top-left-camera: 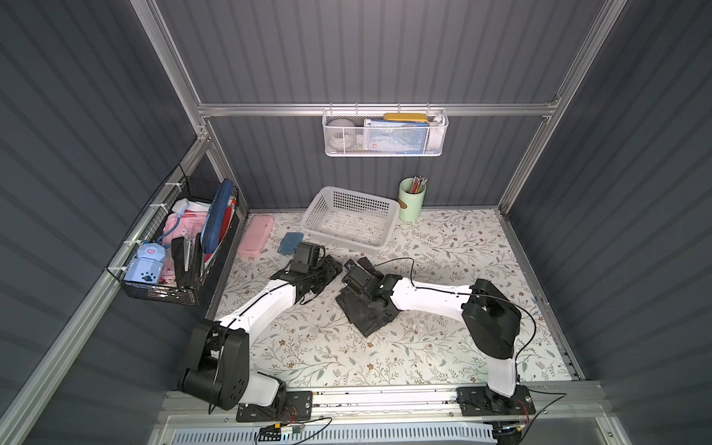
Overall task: Roll up the long pants
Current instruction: Roll the long pant at the center of the board.
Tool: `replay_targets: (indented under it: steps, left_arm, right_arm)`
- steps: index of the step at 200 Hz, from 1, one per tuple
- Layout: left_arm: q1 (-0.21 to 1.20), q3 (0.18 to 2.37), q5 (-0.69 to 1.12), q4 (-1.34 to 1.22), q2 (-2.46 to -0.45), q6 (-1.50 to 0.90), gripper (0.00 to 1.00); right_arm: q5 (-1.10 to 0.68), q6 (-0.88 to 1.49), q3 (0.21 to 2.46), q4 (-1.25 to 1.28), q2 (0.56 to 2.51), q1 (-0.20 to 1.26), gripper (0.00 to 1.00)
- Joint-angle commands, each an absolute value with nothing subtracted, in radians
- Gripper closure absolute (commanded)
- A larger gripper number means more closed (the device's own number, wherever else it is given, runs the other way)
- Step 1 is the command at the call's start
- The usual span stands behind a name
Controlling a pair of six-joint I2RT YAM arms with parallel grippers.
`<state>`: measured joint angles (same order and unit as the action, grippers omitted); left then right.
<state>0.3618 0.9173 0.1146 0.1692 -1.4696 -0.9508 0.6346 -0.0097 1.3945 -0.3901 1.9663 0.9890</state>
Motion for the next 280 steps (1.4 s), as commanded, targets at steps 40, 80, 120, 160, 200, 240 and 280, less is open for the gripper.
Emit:
replay_targets:
  steps: [40,80,120,160,200,240,280]
  left_arm:
    - [0.365,0.953,0.214,0.129,-1.580,-0.924,0.28]
    - [0.362,0.875,0.247,0.051,-1.537,-1.061,0.29]
    - [0.359,0.821,0.297,-0.102,-1.552,-1.223,0.30]
    - [0.359,0.826,0.314,-0.156,-1.595,-1.249,0.35]
    - [0.360,0.802,0.325,-0.231,-1.644,-1.267,0.85]
    - [0.360,0.745,0.347,-0.230,-1.642,-1.162,1.00]
    - [0.352,0.629,0.418,-0.451,-1.685,-1.048,1.00]
  right_arm:
    - [0.672,0.007,1.433,-0.377,2.040,1.027,0.91]
    - [0.635,0.045,1.453,-0.382,2.050,1.045,0.91]
    - [0.542,0.066,1.411,-0.326,2.001,1.046,0.91]
    - [0.456,0.073,1.415,-0.311,2.003,1.050,0.92]
    - [0.357,0.086,1.432,-0.308,2.018,1.052,0.89]
    - [0.234,0.133,1.420,-0.342,1.995,1.048,0.48]
    - [-0.073,0.125,1.321,-0.318,1.848,0.983,0.28]
